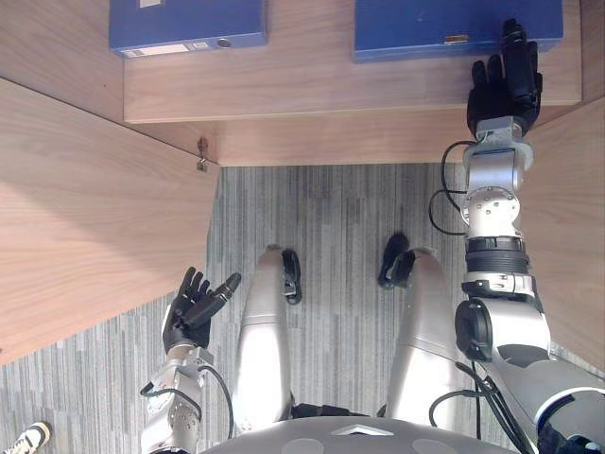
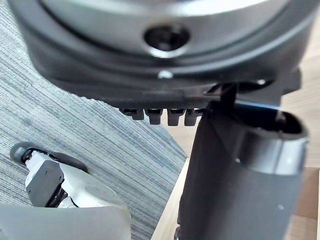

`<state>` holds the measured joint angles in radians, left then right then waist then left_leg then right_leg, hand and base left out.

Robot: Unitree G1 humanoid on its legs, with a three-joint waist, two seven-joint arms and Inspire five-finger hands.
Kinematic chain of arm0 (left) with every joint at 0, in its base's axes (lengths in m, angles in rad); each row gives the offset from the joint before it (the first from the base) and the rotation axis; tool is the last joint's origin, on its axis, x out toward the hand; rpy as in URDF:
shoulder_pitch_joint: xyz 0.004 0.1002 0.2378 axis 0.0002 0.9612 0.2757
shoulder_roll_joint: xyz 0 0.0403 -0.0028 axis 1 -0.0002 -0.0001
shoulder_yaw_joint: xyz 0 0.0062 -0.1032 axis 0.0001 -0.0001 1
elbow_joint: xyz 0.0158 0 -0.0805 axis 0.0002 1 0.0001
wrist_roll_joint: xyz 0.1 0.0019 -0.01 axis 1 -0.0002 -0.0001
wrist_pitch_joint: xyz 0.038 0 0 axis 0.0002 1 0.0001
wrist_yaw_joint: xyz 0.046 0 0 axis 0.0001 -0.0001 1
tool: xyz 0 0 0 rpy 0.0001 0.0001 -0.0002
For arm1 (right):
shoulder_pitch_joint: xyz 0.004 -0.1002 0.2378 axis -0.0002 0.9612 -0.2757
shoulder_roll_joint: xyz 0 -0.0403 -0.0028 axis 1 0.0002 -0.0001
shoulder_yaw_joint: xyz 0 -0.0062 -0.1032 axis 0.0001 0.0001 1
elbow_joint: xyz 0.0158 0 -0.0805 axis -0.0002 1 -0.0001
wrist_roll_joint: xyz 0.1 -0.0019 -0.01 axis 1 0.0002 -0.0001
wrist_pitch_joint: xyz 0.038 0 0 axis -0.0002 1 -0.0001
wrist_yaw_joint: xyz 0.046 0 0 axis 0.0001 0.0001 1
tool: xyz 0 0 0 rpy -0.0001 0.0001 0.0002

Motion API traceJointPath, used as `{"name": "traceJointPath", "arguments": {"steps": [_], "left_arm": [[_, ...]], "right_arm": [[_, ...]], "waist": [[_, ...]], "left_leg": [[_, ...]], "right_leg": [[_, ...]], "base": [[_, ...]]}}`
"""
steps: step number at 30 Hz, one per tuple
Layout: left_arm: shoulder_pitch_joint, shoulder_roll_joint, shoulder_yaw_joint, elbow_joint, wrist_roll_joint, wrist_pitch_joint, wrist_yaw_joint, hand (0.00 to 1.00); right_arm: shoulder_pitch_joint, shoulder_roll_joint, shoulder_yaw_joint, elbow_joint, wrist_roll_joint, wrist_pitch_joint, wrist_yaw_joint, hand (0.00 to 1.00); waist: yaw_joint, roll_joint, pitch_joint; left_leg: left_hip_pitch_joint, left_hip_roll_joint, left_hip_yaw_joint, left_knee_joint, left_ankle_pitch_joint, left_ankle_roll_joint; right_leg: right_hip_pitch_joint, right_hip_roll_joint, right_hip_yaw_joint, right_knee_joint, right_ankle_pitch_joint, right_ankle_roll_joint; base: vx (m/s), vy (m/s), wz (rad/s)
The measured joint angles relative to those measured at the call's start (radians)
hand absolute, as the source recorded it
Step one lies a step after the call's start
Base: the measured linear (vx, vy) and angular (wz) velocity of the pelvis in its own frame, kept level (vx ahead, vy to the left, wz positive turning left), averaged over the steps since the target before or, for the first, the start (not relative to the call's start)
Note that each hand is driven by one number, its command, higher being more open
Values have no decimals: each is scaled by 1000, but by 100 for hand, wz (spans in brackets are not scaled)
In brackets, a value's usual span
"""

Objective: Walk over to the cabinet, pick up the folder, carry it to the office cabinet, place the folder inside the office cabinet, then close the office cabinet door

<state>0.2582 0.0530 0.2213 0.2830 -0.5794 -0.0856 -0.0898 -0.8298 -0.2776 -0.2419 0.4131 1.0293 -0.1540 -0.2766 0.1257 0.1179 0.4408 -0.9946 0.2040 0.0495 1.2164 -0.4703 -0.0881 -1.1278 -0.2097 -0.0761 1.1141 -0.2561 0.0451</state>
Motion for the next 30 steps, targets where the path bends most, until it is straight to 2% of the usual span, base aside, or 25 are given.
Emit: {"name": "traceJointPath", "arguments": {"steps": [8, 9, 14, 17, 20, 25, 27, 30], "left_arm": [[0, 0, -1, -1, -6, 0, -2, 100], [0, 0, -1, -1, -7, 0, -2, 100], [-1, 0, -21, -1, -7, 0, -3, 100], [-9, -6, -22, -1, -6, 3, 1, 100], [-9, -6, -20, -1, -4, 6, 1, 100], [3, -6, -11, -1, 3, 7, -2, 100], [8, -9, -10, 2, 5, 10, -3, 100], [20, -20, -11, 3, 6, 16, -4, 100]], "right_arm": [[-64, -4, -2, 89, 0, 22, -16, 0], [-76, -5, -3, 106, 0, 31, -22, 100], [-81, -8, 57, 92, 0, 39, -31, 100], [78, -9, 159, -176, -2, 39, 14, 100], [202, -10, 217, -292, -4, 42, 68, 100], [378, -10, 223, -314, -30, 64, 77, 100], [412, -15, 209, -314, -35, 73, 80, 100], [426, -33, 202, -314, -40, 81, 82, 100]], "waist": [[2, 19, -11], [2, 25, -15], [0, 41, -25], [0, 41, -25], [-6, 40, -25], [-21, 21, -38], [-28, 16, -39], [-30, -7, -61]], "left_leg": [[25, 0, 4, -44, 28, -8], [28, 1, 1, -47, 29, -9], [29, 17, 2, -51, 31, -13], [33, 21, 1, -53, 32, -20], [60, 21, 4, -61, 28, -23], [144, 18, 18, -111, 15, -23], [186, 18, 26, -131, 13, -20], [267, 18, 52, -180, 15, -15]], "right_leg": [[22, 0, -14, -37, 18, -14], [27, 0, -21, -41, 18, -15], [26, 7, -33, -51, 34, -23], [28, 18, -33, -51, 32, -28], [53, 18, -32, -56, 28, -33], [129, 20, -36, -100, 22, -36], [169, 21, -41, -119, 21, -36], [229, 19, -38, -149, 19, -32]], "base": [[-5, -3, -2], [-20, -7, -4], [-16, -14, -8], [0, -12, -3], [0, 0, 0], [11, 3, -3], [41, 8, -9], [79, 4, -11]]}}
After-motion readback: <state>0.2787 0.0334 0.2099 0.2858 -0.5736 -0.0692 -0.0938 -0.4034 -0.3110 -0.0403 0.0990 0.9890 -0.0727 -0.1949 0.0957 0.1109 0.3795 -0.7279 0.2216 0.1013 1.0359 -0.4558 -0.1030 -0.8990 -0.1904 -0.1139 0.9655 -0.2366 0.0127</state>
